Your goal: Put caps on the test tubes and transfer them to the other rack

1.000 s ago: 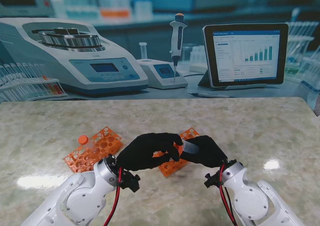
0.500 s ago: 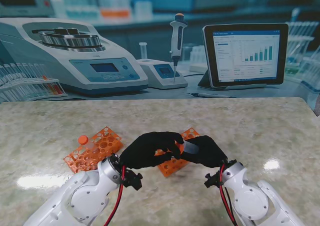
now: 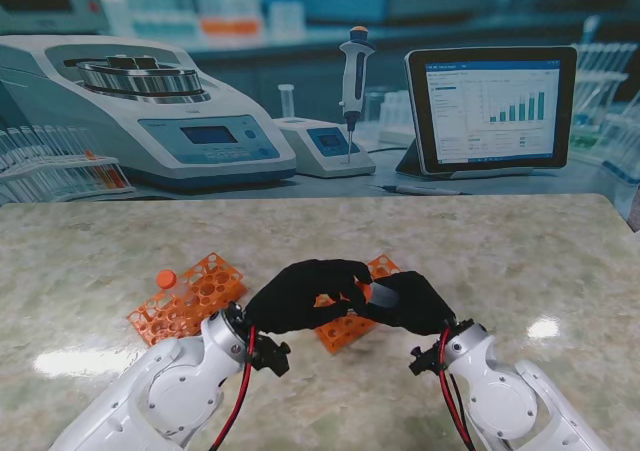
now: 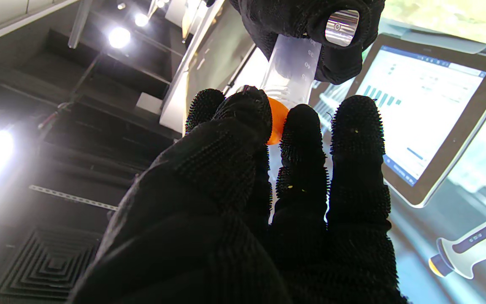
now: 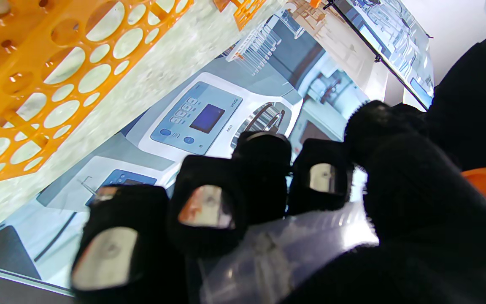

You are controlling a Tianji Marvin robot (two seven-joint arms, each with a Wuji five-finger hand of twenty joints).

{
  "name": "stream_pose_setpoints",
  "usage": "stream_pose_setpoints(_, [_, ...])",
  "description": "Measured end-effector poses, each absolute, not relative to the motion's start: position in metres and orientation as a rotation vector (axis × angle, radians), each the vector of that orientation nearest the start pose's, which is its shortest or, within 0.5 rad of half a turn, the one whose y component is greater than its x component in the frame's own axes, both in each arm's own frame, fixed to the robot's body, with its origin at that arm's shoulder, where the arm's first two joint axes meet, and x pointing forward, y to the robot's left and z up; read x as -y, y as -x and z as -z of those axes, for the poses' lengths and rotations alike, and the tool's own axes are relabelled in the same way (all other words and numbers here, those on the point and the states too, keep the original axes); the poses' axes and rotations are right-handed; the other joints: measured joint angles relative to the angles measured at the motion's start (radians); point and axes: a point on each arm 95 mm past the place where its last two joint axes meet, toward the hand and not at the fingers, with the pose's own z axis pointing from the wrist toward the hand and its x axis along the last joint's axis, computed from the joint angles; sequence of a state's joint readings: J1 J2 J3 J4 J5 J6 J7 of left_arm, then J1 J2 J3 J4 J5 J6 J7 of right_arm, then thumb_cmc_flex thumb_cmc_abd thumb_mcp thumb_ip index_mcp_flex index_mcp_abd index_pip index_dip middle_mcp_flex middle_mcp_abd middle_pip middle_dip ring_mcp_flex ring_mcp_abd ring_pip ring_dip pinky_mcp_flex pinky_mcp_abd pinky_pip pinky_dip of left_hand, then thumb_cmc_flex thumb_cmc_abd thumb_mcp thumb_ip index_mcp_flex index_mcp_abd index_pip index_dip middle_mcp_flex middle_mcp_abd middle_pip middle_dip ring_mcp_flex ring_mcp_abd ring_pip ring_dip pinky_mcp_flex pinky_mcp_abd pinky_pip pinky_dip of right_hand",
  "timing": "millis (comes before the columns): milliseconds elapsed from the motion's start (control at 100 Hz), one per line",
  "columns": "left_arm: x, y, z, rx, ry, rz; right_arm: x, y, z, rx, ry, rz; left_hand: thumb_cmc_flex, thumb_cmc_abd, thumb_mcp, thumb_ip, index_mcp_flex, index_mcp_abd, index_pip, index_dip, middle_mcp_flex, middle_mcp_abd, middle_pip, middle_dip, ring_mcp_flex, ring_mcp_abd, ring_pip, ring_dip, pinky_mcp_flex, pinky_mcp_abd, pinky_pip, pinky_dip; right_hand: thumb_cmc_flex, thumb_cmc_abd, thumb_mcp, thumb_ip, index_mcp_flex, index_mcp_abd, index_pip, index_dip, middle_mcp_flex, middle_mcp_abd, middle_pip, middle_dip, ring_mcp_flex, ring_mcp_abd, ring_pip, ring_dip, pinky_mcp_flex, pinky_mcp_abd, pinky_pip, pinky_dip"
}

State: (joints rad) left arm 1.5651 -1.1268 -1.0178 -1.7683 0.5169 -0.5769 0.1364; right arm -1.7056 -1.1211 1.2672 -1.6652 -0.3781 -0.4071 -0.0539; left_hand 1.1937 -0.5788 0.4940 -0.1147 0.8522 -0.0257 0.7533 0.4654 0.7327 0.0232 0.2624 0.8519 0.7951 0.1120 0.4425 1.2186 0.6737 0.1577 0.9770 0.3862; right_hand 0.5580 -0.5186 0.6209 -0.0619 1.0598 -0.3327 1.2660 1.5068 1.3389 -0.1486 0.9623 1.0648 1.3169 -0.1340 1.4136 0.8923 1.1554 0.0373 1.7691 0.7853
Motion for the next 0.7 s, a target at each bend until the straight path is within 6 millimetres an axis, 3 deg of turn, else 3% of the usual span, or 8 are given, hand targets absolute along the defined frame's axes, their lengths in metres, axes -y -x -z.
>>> stream_pose_setpoints(470, [0.1271, -0.334, 0.2547, -1.422, 1.026, 2.661, -0.0178, -0.3546, 0.3179, 1.305, 1.699, 2.497, 0.0, -0.001, 0.0, 0.0, -0.008, 0.0, 0.002, 0.008, -0.001, 0.0, -0.003, 0.001, 0.0, 0.007, 0.0, 0.019, 0.0, 0.0, -0.002, 0.0, 0.0, 0.0, 0.0, 0.0, 0.0, 0.0, 0.0, 0.001, 0.0, 0.0, 0.0, 0.0, 0.0, 0.002, 0.0, 0.0, 0.0, 0.0, 0.0, 0.0])
stream_pose_setpoints(700, [0.1284, -0.3342, 0.2551, -1.405, 1.027, 2.669, -0.0175, -0.3546, 0.3179, 1.306, 1.699, 2.498, 0.0, 0.009, -0.007, 0.0, -0.032, 0.0, -0.097, -0.035, -0.001, 0.02, -0.012, -0.041, 0.0, 0.016, 0.008, 0.011, 0.0, 0.0, -0.006, 0.0, 0.0, 0.0, 0.0, 0.0, 0.0, 0.0, 0.001, 0.01, 0.0, 0.0, 0.0, 0.0, 0.0, 0.002, 0.0, -0.001, 0.0, 0.0, 0.0, 0.0])
